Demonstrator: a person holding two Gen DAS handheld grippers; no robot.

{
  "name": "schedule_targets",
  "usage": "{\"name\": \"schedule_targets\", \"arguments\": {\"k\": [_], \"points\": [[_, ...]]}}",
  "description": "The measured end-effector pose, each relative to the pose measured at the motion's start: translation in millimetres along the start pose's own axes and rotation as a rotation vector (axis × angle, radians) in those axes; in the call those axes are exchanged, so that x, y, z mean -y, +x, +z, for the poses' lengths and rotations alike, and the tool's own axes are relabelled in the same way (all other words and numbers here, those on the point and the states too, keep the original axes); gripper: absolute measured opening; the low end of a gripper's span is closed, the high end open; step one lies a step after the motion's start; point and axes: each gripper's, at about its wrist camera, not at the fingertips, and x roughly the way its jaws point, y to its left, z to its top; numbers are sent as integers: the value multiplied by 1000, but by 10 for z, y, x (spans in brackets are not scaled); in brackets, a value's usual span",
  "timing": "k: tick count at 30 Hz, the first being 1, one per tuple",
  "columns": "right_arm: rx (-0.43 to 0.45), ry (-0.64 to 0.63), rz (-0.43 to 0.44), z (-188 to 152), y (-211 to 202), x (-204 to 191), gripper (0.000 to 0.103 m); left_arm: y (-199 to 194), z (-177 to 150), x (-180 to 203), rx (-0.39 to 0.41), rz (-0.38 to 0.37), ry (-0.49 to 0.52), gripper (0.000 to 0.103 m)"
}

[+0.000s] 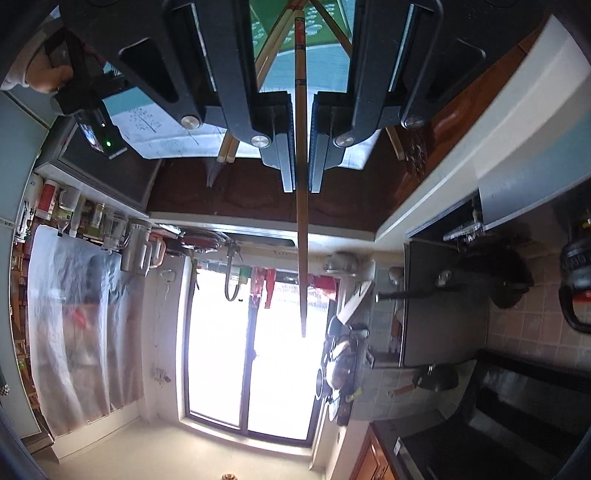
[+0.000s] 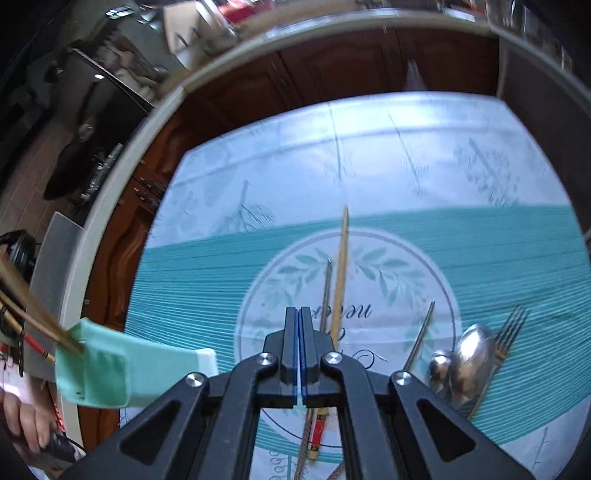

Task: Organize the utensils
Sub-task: 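Lower the left tool's chopstick into the caddy and open the left tool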

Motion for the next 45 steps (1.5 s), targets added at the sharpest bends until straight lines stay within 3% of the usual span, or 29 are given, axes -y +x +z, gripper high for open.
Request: {"name": "schedule_targets", "arguments": {"k": [3, 12, 16, 19, 22, 28, 32, 37, 40, 45], "points": [[-33, 4, -43, 35, 127, 15, 0, 69, -142, -33, -34, -6, -21, 4], [-115, -1, -143, 127, 347, 1, 5, 251, -598, 34, -240, 26, -24, 8], [-131, -11, -173, 118, 413, -7, 5, 300, -709, 130, -323, 47, -11, 27], [-142, -19, -199, 124, 451, -17, 5, 211, -725, 176, -312, 54, -15, 51], [-155, -32, -227, 130, 490, -39, 5, 85, -692, 261, -288, 62, -10, 59], [-178, -75, -294, 159, 580, -154, 8, -118, -677, 431, -308, 118, 12, 62], [-197, -90, -322, 166, 622, -214, 11, -231, -679, 413, -346, 133, -28, 62], [-202, -135, -345, 166, 701, -327, 6, -351, -741, 328, -372, 136, -58, 62], [-199, -93, -299, 130, 618, -218, 6, -383, -800, 279, -397, 127, -78, 62], [-41, -76, -168, -83, 119, -163, 6, -385, -828, 237, -420, 142, -82, 62]]}}
